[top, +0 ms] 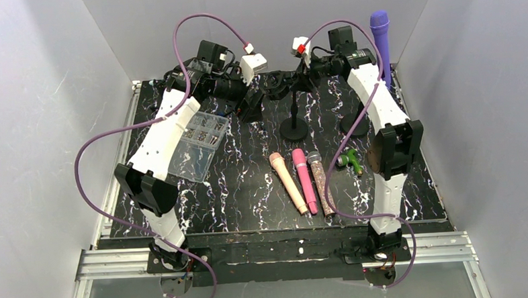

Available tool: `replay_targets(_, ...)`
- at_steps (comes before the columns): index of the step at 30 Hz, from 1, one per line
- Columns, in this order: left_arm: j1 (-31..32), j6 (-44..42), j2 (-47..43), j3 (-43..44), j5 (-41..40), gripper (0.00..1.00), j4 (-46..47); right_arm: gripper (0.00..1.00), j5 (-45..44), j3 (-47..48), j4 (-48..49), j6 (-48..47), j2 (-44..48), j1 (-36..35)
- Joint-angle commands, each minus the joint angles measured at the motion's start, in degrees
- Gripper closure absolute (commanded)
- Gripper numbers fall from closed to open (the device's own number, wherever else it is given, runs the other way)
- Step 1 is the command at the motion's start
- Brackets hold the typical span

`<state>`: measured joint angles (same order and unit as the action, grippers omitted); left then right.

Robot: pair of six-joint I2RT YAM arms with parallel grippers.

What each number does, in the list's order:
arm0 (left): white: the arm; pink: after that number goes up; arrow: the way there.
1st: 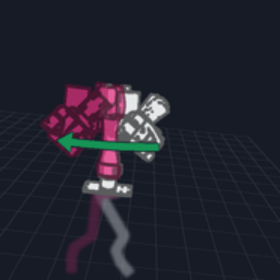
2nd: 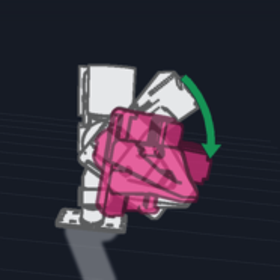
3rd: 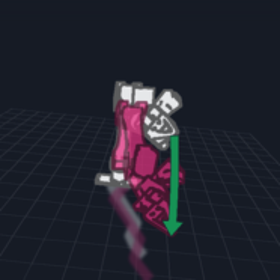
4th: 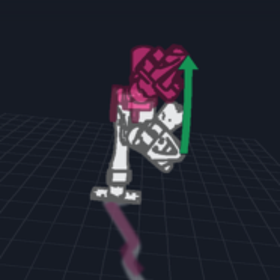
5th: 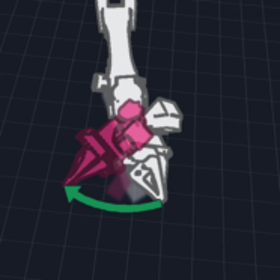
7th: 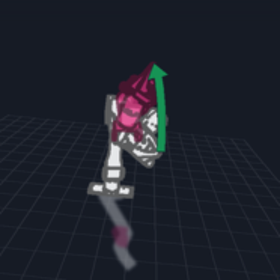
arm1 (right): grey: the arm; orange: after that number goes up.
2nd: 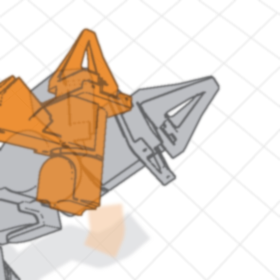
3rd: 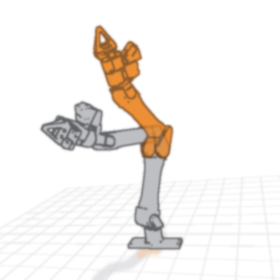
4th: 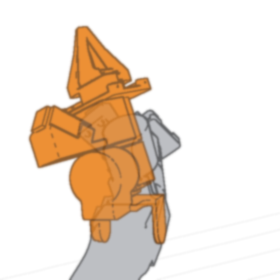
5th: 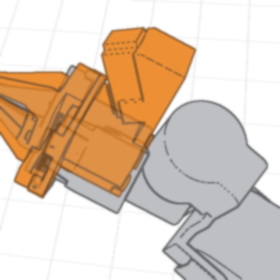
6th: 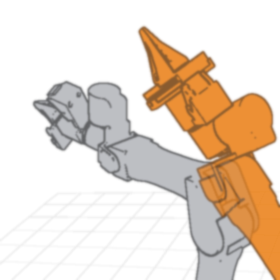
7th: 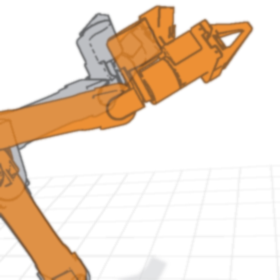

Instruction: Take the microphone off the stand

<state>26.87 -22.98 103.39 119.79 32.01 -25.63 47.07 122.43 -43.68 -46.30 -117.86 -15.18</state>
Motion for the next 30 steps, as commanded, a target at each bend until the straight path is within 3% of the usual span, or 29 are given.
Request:
replay_targets(1,0.22,-0.6,-3.13,-0.76,1.73,0.02,-3.02,0.83,-0.42,-2.39,-0.35,-1.56,2.7,-0.2)
replay_targets(3,0.15,-0.64,-3.33,-0.99,1.76,0.02,-3.02,0.98,-0.33,-3.46,-0.59,-1.74,3.4,-0.2)
replay_targets(4,0.19,-0.59,-3.41,-1.16,1.79,0.02,-3.0,0.99,-0.3,-4.28,-0.54,-1.69,3.71,-0.2)
replay_targets(17,0.2,-0.2,-4.24,-2.16,2.22,0.02,-3.11,0.99,-4.94,-17.4,5.12,-0.35,6.48,-0.2)
replay_targets(30,0.24,0.36,-3.9,-2.37,2.93,0.02,-3.28,0.99,-8.9,-18.7,6.37,2.69,1.59,-0.29)
